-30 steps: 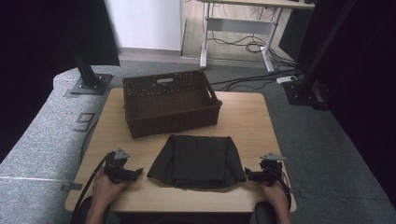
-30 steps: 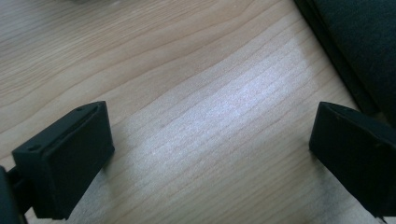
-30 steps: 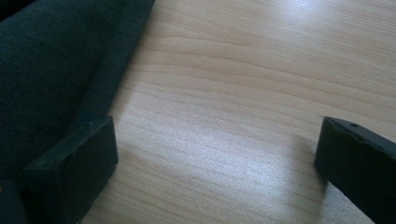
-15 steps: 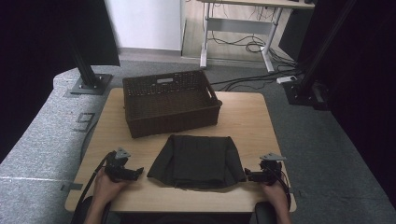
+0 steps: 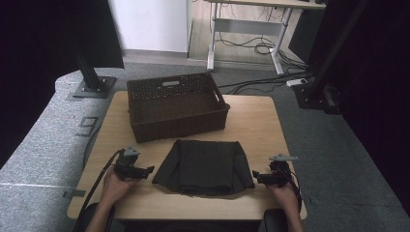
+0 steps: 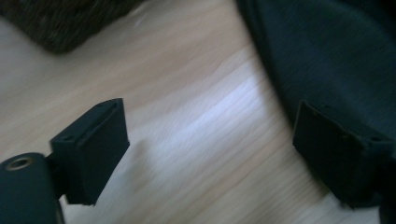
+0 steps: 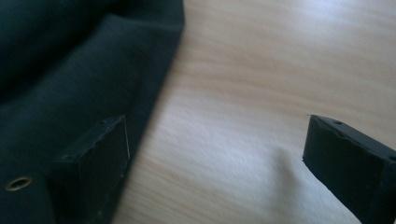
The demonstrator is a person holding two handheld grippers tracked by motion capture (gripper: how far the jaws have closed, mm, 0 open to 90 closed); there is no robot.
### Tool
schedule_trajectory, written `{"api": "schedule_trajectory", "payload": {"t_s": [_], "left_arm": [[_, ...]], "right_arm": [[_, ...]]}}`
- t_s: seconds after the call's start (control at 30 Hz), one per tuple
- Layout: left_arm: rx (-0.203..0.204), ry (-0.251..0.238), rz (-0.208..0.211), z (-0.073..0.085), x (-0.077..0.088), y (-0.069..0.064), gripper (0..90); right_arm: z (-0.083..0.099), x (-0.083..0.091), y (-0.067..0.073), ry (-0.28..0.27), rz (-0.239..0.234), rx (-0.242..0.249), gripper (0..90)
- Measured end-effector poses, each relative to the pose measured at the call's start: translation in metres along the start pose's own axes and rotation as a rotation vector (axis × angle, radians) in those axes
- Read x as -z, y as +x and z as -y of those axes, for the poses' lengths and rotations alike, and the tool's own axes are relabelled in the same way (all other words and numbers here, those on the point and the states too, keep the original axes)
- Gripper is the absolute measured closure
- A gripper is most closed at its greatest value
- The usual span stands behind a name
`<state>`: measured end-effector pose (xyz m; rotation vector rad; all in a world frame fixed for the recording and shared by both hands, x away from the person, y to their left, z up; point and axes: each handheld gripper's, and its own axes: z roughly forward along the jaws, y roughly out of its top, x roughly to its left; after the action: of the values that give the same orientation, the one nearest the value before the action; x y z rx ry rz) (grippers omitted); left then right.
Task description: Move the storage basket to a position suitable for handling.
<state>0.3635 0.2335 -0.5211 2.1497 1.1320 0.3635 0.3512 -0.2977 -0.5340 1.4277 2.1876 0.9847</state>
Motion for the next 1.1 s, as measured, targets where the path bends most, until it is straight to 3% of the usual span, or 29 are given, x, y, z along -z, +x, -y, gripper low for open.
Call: {"api": "schedule_trajectory", "payload": {"t_s": [0.3, 0.43, 0.6, 0.67, 0.9, 0.97, 1.0, 1.03, 1.1], "left_arm": [[-0.055, -0.015, 0.040, -0.035, -0.019, -0.013, 23.3], [-0.075, -0.017, 0.037, -0.054, -0.037, -0.020, 28.0], [-0.064, -0.029, 0.061, -0.067, -0.049, -0.022, 32.8], [-0.067, -0.021, 0.057, -0.072, -0.057, -0.024, 39.8], [-0.045, -0.001, 0.052, -0.073, -0.076, -0.020, 47.5], [-0.054, 0.019, 0.046, -0.071, -0.081, -0.020, 52.3], [-0.063, 0.030, 0.050, -0.069, -0.084, -0.020, 54.1], [-0.067, 0.023, 0.065, -0.067, -0.085, -0.020, 54.1], [-0.047, 0.023, 0.088, -0.066, -0.085, -0.019, 62.5]], "right_arm": [[-0.030, -0.006, 0.009, -0.009, -0.050, 0.030, 16.5], [-0.048, -0.015, 0.014, -0.022, -0.082, 0.035, 27.7], [-0.058, -0.023, 0.016, -0.011, -0.095, 0.044, 34.1], [-0.066, -0.033, 0.017, 0.001, -0.106, 0.053, 39.2], [-0.075, -0.055, 0.017, 0.033, -0.078, 0.068, 44.2], [-0.075, -0.062, 0.018, 0.058, -0.065, 0.094, 46.4], [-0.075, -0.068, 0.019, 0.076, -0.042, 0.119, 49.1], [-0.075, -0.068, 0.019, 0.076, -0.042, 0.119, 49.1], [-0.072, -0.073, 0.020, 0.090, -0.056, 0.121, 56.0]]}}
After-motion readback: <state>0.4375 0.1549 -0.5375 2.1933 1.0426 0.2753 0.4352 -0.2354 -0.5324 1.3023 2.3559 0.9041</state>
